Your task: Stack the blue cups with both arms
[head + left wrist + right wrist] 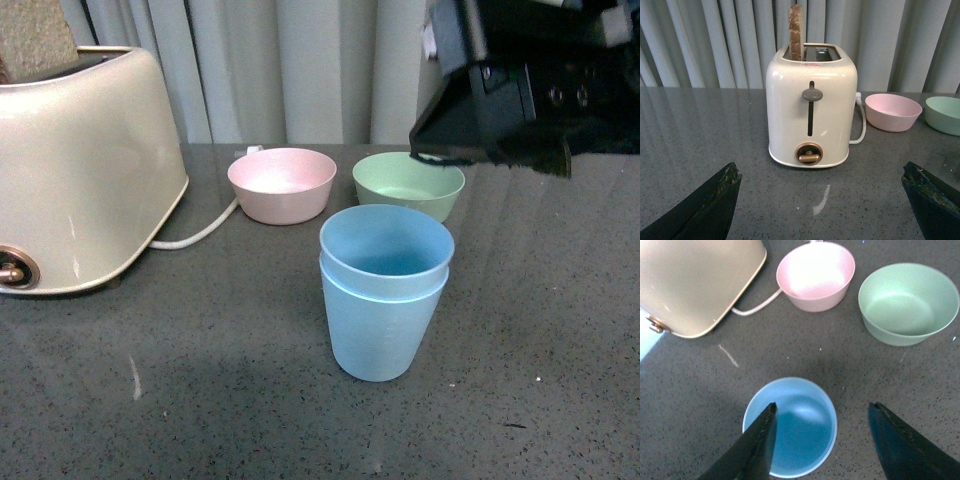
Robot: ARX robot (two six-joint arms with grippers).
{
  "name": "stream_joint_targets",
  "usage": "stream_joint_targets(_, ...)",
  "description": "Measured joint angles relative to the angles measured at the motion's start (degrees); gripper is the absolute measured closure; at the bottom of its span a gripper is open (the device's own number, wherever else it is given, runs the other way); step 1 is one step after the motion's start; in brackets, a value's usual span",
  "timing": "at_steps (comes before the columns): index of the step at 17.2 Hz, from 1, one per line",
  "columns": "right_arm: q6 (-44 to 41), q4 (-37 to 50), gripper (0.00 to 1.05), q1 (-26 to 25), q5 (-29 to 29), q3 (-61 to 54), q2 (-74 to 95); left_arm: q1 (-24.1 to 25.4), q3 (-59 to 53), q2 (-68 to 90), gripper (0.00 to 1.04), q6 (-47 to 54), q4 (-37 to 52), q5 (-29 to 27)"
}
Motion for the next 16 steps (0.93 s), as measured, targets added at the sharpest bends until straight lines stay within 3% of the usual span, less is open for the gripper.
stream_joint_targets(3,1.33,0.98,0.25,-2.84,-0.74,0.87,-2.84,0.00,0.00,0.00,0.07,-0.02,0.00,0.00)
stream_joint_targets(5,4.24,5.07,0.05,-7.74,-1.55,-0.15,-6.99,0.00,0.00,0.00,0.07,0.00,0.00,0.02)
stream_joint_targets(10,13.75,20.09,0.07,-24.00,-1.97,-20.98,-26.03,0.00,0.00,0.00,0.07,0.00,0.00,0.02)
stream_joint_targets(14,17.25,22.25,0.07,-25.77,2.12,-36.20,-38.91,0.00,0.00,0.00,0.07,-0.02,-0.02,0.00)
stream_joint_targets(15,16.31,25.66,0.09,-25.68,5.07,-39.12,-42.64,0.00,0.00,0.00,0.07,-0.02,0.00,0.00)
stream_joint_targets(16,10.78,30.69,0.20,-23.80,7.69,-42.40,-45.90,0.00,-0.02,0.00,0.07,0.00,0.00,0.00)
